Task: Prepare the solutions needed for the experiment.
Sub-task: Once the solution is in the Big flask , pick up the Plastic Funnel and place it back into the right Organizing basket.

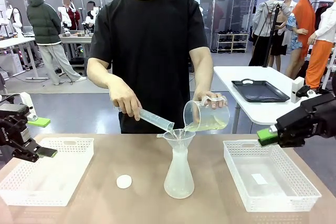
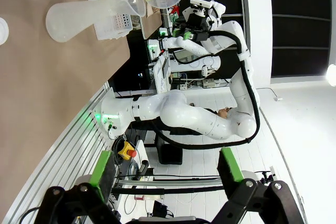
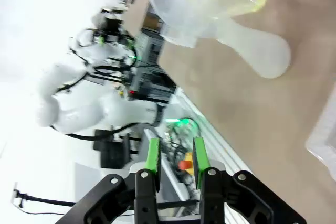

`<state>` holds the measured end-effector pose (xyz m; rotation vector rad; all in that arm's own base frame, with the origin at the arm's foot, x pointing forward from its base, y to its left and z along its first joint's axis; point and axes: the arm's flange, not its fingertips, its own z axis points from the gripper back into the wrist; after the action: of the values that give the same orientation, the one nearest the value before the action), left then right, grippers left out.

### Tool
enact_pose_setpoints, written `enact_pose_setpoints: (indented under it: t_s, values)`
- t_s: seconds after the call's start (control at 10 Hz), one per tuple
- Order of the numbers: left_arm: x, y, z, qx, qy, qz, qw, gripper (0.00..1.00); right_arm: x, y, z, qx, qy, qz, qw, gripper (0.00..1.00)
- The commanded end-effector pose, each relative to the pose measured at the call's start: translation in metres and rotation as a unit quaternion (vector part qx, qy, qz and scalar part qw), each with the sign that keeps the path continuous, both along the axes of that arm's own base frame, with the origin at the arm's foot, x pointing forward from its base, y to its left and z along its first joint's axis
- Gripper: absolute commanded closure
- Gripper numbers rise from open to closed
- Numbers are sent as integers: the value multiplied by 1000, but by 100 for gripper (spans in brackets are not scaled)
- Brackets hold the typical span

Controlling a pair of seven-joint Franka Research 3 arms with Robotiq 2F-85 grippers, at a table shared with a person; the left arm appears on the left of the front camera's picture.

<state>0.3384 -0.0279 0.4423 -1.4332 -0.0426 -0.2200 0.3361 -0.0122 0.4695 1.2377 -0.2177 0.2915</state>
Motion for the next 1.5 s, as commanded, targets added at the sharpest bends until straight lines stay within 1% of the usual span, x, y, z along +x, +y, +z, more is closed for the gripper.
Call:
enact_pose_setpoints:
  t_s: [0.0, 0.1, 0.2, 0.3, 0.4, 0.5, 0.7, 0.8, 1.4]
  values:
    - [-2, 2, 1, -3, -3, -5, 1000, 0, 7, -2, 4, 50, 22, -10, 998, 67]
    - [-2, 2, 1, -3, -3, -5, 1000, 0, 8, -2, 3, 56, 32, -17, 998, 53]
    - [-2, 2, 1, -3, -3, -5, 1000, 0, 8, -2, 2, 54, 31, -15, 998, 47]
    - [-2, 2, 1, -3, -3, -5, 1000, 0, 9, -2, 1, 57, 34, -19, 998, 33]
    - [-2, 2, 1, -3, -3, -5, 1000, 0, 9, -2, 0, 59, 33, -21, 997, 27]
    - [-2, 2, 1, -3, -3, -5, 1000, 0, 9, -3, -1, 53, 32, -21, 998, 13]
    - [-2, 2, 1, -3, -3, -5, 1000, 0, 12, 0, -3, 50, 31, -18, 998, 0]
    - [-2, 2, 1, -3, -3, -5, 1000, 0, 7, -5, -6, 51, 21, -17, 998, 0]
    - [-2, 2, 1, -3, -3, -5, 1000, 0, 7, -5, -6, 51, 21, -17, 998, 0]
